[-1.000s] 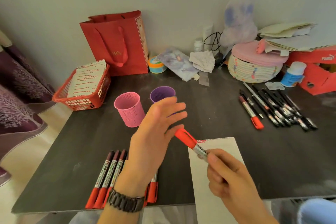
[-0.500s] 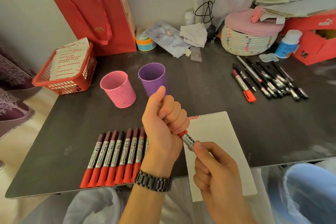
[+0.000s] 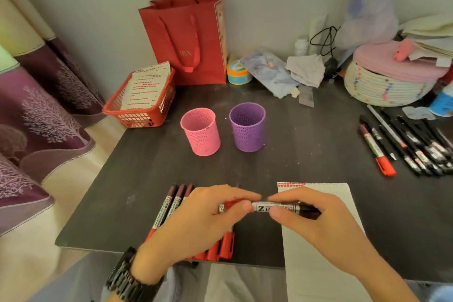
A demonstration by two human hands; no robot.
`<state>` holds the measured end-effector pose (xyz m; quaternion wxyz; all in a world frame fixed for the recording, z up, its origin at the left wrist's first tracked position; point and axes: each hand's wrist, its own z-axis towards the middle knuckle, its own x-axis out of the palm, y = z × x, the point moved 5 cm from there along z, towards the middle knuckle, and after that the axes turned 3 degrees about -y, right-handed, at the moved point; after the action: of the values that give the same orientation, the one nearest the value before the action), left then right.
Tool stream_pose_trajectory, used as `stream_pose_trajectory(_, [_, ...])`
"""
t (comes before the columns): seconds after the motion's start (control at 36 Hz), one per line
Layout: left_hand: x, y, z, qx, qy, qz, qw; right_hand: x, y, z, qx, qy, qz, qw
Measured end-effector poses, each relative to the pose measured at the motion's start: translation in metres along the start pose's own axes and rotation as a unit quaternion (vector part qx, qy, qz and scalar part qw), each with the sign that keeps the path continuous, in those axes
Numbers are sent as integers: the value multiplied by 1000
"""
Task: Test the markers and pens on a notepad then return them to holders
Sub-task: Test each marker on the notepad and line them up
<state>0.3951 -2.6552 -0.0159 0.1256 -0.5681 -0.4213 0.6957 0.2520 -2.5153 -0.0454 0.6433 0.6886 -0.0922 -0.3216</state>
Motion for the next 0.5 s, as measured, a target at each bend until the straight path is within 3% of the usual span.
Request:
stream_pose_trajectory(0.11, [-17, 20, -21, -32, 31, 109, 993, 25, 1, 13, -31, 43, -65, 997])
stream_pose_trajectory(0.19, [-27, 36, -39, -67, 27, 97, 993, 47, 6, 20, -51, 76, -86, 992])
stream_pose_trajectory(0.33, [-66, 70, -77, -138, -130, 49, 981, 64, 7, 34, -58, 70, -159, 983])
stream_pose_trajectory(0.44, [-89, 104, -104, -210, -234, 36, 949, 75, -10, 39, -40, 65, -291, 954])
stream_pose_trajectory(0.5, [-94, 125, -112, -257, -256, 41, 931, 82, -22, 40, -34, 77, -378, 922])
